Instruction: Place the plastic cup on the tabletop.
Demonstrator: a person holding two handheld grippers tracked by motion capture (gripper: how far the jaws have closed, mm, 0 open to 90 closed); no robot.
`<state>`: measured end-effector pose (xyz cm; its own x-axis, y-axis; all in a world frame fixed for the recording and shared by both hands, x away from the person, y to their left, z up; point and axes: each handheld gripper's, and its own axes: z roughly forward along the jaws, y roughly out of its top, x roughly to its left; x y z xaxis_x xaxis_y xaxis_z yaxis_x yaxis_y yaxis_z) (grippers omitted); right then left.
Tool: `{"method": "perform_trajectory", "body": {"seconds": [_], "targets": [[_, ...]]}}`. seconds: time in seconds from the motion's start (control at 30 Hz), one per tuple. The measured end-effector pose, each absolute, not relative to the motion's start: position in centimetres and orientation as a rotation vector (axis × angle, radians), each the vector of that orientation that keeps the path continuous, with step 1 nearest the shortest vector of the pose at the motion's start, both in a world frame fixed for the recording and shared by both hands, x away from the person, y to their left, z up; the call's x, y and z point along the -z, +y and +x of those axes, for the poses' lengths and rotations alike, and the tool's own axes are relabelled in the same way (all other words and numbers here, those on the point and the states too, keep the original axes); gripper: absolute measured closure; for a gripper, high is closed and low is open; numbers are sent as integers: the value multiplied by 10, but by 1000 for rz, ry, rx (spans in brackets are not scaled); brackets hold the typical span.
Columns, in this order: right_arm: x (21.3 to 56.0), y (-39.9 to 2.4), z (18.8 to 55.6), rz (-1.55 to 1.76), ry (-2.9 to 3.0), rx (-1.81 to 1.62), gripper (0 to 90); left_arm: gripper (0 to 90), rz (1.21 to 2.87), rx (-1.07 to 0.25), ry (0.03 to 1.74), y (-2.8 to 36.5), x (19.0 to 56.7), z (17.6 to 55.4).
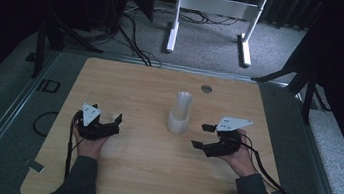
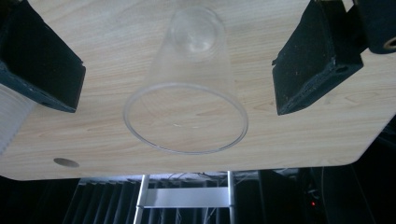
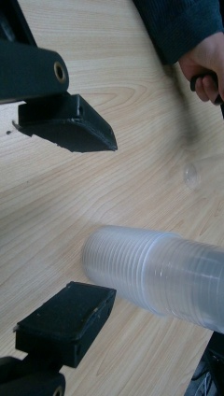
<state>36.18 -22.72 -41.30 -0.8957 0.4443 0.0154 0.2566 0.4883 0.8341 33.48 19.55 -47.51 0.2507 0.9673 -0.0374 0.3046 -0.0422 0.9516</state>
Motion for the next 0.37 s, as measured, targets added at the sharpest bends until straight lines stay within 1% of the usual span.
{"method": "perform_trajectory", "body": {"seconds": [0.37], "targets": [[414,-228,362,606,2530,-1363,241,53,1524,-866,1168,195,470,309]]}}
